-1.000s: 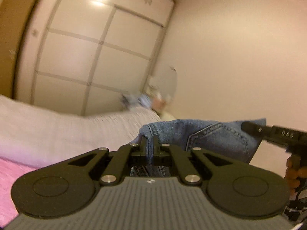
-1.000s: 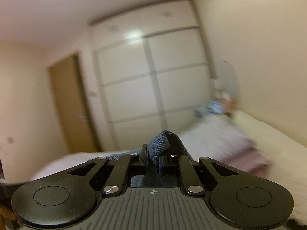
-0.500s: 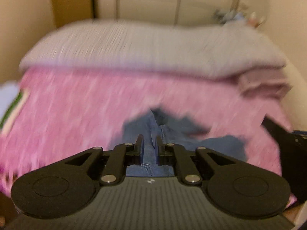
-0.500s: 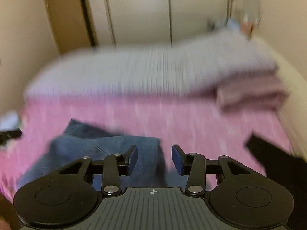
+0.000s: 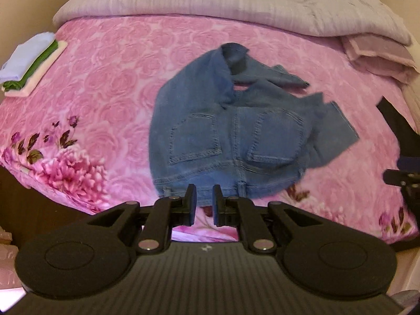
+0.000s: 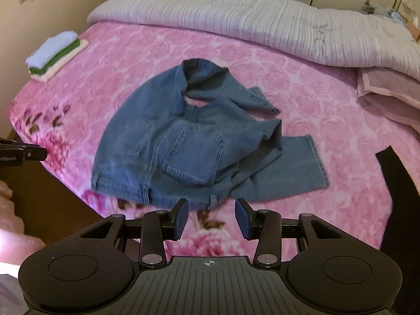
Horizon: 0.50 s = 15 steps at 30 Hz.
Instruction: Fold clothes
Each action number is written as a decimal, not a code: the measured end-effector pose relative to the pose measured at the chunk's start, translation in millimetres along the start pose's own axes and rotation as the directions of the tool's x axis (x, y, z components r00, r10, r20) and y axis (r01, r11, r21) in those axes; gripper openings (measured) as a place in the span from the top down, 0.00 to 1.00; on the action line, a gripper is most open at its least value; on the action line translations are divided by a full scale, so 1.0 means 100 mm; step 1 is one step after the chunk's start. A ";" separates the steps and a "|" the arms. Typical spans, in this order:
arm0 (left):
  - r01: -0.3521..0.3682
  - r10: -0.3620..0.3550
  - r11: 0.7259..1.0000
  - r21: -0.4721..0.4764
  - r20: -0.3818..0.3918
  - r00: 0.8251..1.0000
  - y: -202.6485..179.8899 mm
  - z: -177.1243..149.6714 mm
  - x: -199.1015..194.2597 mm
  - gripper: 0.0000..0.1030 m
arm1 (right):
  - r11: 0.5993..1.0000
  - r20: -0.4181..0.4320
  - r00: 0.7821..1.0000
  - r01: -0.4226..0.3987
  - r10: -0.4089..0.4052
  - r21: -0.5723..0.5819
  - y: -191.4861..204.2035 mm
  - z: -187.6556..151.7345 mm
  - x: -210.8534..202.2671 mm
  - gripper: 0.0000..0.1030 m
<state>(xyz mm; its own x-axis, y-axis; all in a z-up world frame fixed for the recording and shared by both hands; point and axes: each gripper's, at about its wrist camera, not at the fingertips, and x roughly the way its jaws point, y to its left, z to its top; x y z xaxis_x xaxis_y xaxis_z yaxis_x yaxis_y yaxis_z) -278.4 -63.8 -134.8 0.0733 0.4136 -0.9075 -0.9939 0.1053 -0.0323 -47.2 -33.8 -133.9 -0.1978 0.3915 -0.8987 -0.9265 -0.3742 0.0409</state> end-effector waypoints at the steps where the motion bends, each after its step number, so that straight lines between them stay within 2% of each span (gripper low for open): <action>1: 0.000 0.000 1.000 0.007 0.007 1.000 -0.06 -0.05 -0.02 0.91 | 1.000 -0.001 1.000 0.001 -0.001 -0.013 0.01 -0.07 -0.03 0.58; 5: -0.002 0.002 1.000 0.008 0.018 1.000 -0.27 -0.28 -0.08 0.91 | 0.999 -0.001 1.000 0.005 -0.005 -0.044 0.02 -0.41 -0.17 0.58; 10: -0.045 0.045 0.999 0.017 0.022 0.999 -0.50 -0.65 -0.27 0.90 | 1.000 -0.010 1.000 -0.010 0.010 -0.029 -0.02 -0.79 -0.32 0.58; 15: -0.061 0.060 0.998 0.018 0.050 0.997 -0.63 -0.92 -0.49 0.85 | 0.999 0.004 1.000 -0.027 0.027 -0.018 0.02 -1.11 -0.46 0.58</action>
<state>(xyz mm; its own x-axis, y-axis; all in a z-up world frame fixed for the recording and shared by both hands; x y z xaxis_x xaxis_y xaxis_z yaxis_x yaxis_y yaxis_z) -227.1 -173.9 -126.6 0.0172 0.4637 -0.8858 -0.9949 0.0961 0.0310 -4.0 -145.6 -140.5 -0.2244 0.3848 -0.8953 -0.9150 -0.3994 0.0576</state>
